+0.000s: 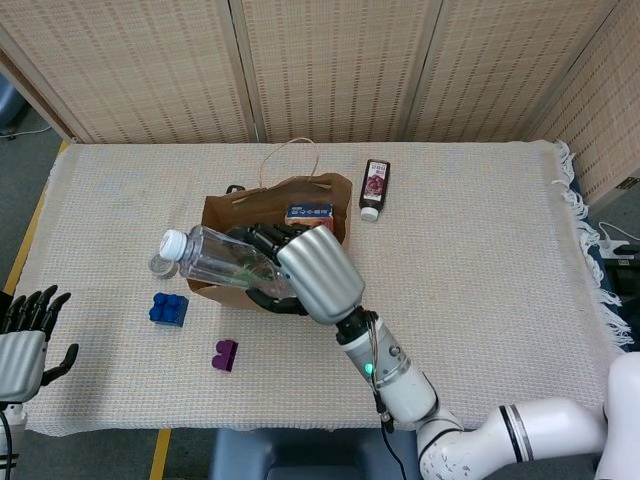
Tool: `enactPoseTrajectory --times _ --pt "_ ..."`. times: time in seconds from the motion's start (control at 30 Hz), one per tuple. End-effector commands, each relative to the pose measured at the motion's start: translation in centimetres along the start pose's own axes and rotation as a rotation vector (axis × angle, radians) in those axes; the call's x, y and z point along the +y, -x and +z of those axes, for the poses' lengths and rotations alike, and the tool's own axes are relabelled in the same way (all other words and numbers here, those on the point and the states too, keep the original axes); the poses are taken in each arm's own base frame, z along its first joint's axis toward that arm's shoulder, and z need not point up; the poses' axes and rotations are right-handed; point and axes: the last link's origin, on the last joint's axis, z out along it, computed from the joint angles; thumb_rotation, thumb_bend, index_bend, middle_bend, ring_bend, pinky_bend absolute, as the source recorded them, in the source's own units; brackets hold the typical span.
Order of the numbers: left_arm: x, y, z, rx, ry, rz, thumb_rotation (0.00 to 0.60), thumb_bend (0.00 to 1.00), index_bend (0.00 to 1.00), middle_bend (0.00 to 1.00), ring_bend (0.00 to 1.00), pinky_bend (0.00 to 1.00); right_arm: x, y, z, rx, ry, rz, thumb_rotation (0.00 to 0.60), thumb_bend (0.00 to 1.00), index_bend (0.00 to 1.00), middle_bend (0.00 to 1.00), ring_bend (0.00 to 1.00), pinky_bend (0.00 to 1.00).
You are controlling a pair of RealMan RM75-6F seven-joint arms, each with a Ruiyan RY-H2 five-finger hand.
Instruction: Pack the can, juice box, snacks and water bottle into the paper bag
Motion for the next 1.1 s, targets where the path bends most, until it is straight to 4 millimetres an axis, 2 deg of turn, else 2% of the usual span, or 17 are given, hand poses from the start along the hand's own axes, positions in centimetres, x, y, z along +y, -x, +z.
enactPoseTrajectory --times 0.03,0.2,0.4,0.5,0.7,0.8,0.87,0.97,1.0,1.1 --pt "0.0 0.0 0.0 0.0 0.0 -0.002 0.6 0.37 0.1 0.0 0.0 0.0 0.5 0.1 1.5 0.026 0.03 -0.036 0.6 0.27 0.59 0.57 0.58 0.64" --pt "0.0 0.0 0.0 -0.001 0.001 -0.003 0.6 0.37 0.1 0.0 0.0 0.0 1.7 0.3 3.4 0.058 0.078 -0.06 0.6 0.27 0.59 0.57 0.57 0.64" --pt "0.0 0.0 0.0 -0.001 0.0 -0.004 0.6 0.37 0.1 0.0 0.0 0.0 2.4 0.6 4.4 0.07 0.099 -0.091 0.6 0.27 0.57 0.57 0.55 0.6" --pt "0.0 0.0 0.1 -0.002 0.001 -0.004 0.6 0.37 0.1 0.0 0.0 0.0 3.2 1.9 5.5 0.058 0.115 -0.15 0.6 0.27 0.53 0.57 0.52 0.56" --pt "-0.1 0.0 0.0 -0.001 0.0 -0.005 0.6 0.37 0.1 0.0 0.0 0.0 3.5 4.1 6.2 0.03 0.116 -0.205 0.6 0.27 0.47 0.57 0.48 0.48" --pt "-0.1 0.0 0.0 -0.002 0.0 -0.006 0.6 0.37 0.1 0.0 0.0 0.0 3.5 5.1 6.1 -0.011 0.124 -0.215 0.6 0.27 0.37 0.56 0.41 0.42" --pt "-0.1 0.0 0.1 -0.002 0.001 -0.006 0.6 0.37 0.1 0.0 0.0 0.0 3.6 5.6 6.0 -0.037 0.125 -0.239 0.6 0.27 0.3 0.5 0.35 0.37" --pt "-0.1 0.0 0.0 -0.001 0.002 -0.007 0.6 0.37 0.1 0.0 0.0 0.0 3.9 6.0 5.9 -0.074 0.142 -0.265 0.6 0.23 0.06 0.3 0.16 0.22" --pt "-0.1 0.0 0.0 -0.001 0.002 -0.007 0.6 0.37 0.1 0.0 0.0 0.0 3.9 5.9 5.8 -0.078 0.147 -0.264 0.6 0.21 0.01 0.23 0.1 0.19" --pt "-0.1 0.0 0.0 -0.002 0.002 -0.007 0.6 0.37 0.1 0.0 0.0 0.0 4.0 5.5 5.7 -0.068 0.152 -0.267 0.6 0.18 0.0 0.12 0.02 0.13"
